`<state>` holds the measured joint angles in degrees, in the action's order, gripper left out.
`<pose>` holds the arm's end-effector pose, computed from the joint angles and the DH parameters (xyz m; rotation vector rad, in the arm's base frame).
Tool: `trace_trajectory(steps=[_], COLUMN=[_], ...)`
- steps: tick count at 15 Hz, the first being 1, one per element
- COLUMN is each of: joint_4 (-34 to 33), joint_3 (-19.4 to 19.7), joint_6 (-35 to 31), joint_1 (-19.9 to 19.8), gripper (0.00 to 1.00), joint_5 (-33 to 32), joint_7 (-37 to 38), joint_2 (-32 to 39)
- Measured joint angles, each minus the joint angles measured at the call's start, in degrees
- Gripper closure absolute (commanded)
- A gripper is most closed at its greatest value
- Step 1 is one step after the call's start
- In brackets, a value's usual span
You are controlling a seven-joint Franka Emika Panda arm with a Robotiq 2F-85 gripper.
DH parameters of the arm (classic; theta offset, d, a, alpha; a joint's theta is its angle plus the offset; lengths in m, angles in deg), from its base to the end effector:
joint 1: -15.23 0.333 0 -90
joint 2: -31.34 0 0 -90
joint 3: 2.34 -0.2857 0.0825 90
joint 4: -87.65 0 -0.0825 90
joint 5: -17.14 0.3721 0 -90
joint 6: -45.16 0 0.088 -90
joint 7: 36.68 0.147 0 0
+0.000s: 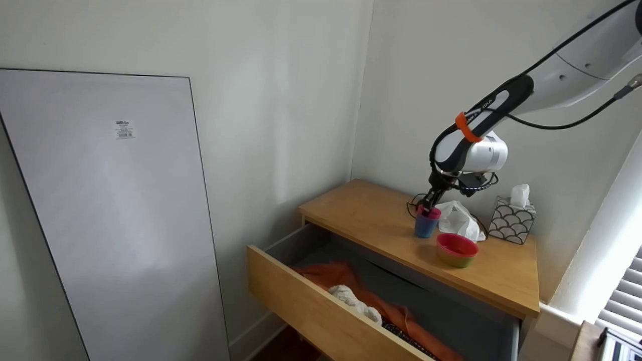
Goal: Move the stacked cups to the right.
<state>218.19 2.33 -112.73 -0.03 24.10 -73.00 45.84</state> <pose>0.5162 -0.1918 0.2079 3.0381 0.2796 0.3326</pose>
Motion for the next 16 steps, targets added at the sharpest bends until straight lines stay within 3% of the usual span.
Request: trace_trajectory(steps=[5, 8, 13, 16], joint_4=[-0.1, 0.0, 1.0, 2.4], joint_3=[0.7, 2.4, 6.8, 7.9], joint_6=[3.7, 9.3, 11.6, 15.3], joint_1=[0.1, 0.6, 1.2, 1.3], gripper=[0.99, 0.99, 0.99, 0.99], joint_5=[-1.2, -4.3, -14.9, -17.8], joint_7=[4.0, 12.0, 28.3, 36.2], joint_2=[-1.4, -3.6, -6.8, -8.7])
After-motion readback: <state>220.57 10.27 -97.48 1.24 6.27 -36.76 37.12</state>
